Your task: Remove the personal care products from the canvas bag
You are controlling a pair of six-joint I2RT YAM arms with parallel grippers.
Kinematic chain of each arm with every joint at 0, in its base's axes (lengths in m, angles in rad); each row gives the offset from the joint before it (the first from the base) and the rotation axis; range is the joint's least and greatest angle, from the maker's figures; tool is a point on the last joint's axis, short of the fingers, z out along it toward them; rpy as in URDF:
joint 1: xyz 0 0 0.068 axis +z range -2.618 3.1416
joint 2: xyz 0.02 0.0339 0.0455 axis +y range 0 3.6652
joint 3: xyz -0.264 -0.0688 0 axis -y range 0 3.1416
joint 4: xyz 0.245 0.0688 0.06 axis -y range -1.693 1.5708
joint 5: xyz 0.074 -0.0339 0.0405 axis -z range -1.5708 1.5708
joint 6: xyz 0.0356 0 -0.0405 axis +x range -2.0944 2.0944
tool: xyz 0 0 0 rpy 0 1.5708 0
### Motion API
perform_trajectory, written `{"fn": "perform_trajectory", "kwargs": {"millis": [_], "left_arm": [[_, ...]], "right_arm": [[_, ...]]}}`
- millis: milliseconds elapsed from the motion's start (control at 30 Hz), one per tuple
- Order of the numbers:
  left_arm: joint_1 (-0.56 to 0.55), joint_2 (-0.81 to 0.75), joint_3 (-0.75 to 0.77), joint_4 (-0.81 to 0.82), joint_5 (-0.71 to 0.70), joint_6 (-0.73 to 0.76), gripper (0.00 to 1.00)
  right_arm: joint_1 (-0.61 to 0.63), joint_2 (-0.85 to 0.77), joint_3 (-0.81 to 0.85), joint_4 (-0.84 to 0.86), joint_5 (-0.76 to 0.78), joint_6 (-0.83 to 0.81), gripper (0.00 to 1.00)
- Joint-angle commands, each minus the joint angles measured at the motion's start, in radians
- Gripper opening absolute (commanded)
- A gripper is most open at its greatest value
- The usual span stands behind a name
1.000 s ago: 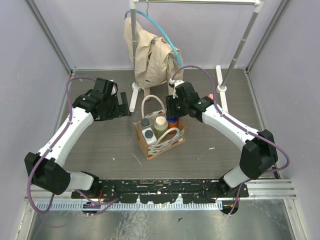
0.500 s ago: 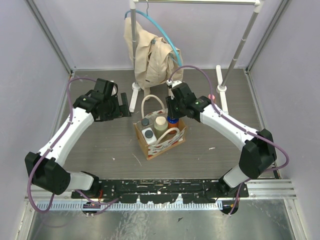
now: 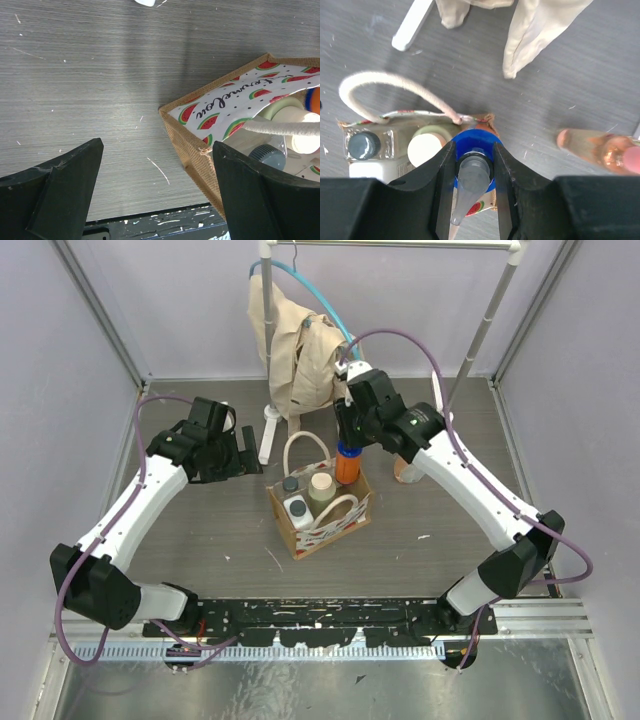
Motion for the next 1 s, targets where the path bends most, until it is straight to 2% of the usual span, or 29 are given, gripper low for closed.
{"fn": "perform_trajectory", "kwargs": {"millis": [0,267,433,633,867,967], "left_arm": [[-0.003,-0.006,-0.011,0.017,0.007,0.001,0.98],[-0.011,-0.007,0.063,-0.035,-0.012,0.005,0.98],[-0.055,-0.019,0.114,-0.034,0.001,-0.01,0.99],[-0.182,0.031,0.225,-0.055,-0.043,-0.012,0.99],[-0.273,0.129,0.255,-0.005,-0.046,0.009,0.97],[-0.304,0.184,0.281,-0.009,-0.058,0.028,0.96]], "right_arm": [[0.003,-0.026,0.171,0.002,0.133,-0.055,0.15],[-0.034,-0.035,0.245,-0.009,0.205,-0.061,0.13],[-0.111,-0.075,0.085,0.095,0.146,-0.03,0.13],[-0.208,-0.098,-0.107,0.191,0.081,-0.007,0.13],[-0.249,-0.112,-0.271,0.277,0.067,0.004,0.13],[-0.249,-0.121,-0.317,0.284,0.072,0.011,0.21]]}}
